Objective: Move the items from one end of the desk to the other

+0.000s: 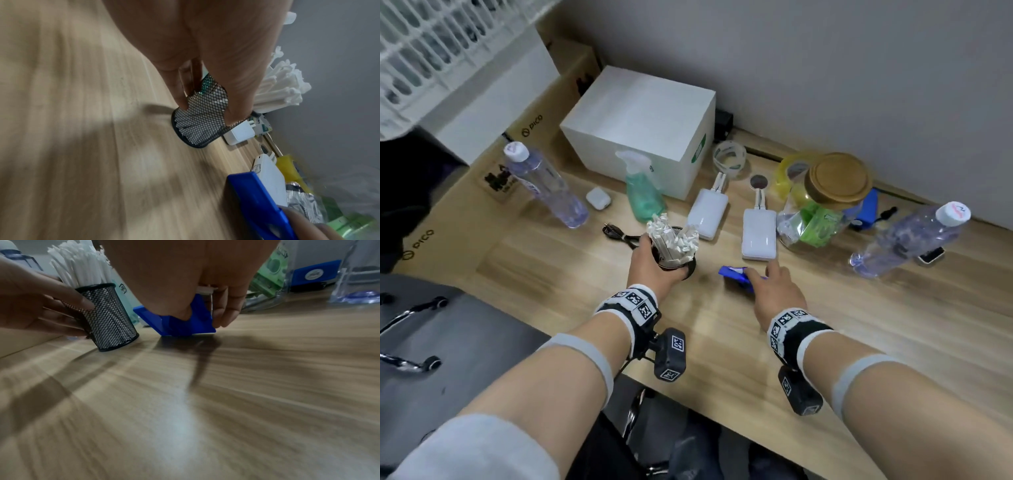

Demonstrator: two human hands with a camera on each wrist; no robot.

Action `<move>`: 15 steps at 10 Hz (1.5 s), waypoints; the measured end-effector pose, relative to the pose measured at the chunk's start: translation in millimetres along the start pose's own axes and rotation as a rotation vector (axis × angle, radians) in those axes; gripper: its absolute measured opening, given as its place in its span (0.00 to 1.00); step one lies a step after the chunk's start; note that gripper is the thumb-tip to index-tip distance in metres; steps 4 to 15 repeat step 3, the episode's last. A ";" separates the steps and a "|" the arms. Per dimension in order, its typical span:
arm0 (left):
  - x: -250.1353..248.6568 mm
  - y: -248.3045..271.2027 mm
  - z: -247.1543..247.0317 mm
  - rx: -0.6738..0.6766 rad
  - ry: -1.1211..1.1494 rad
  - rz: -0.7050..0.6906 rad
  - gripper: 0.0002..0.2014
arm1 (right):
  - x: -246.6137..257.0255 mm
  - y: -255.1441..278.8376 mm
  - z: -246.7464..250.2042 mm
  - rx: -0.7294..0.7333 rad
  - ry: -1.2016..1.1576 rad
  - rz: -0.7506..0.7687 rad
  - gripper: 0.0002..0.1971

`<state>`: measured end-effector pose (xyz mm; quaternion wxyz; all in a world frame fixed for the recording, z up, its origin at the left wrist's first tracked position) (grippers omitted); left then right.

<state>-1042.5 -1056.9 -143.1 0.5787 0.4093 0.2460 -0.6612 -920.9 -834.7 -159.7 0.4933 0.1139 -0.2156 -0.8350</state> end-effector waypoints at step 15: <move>33.3 7.9 -8.2 0.014 0.098 0.405 0.53 | -12.7 11.7 5.1 0.065 -0.135 -0.140 0.29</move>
Point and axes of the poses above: each hand's wrist, its own y-axis away from the middle knuckle, its own z-axis out of the back of the hand, x = y × z, the point moved 8 cm from there along -y, towards the middle knuckle, and after that the axes turned 10 degrees about -z, right-handed, at the moved point
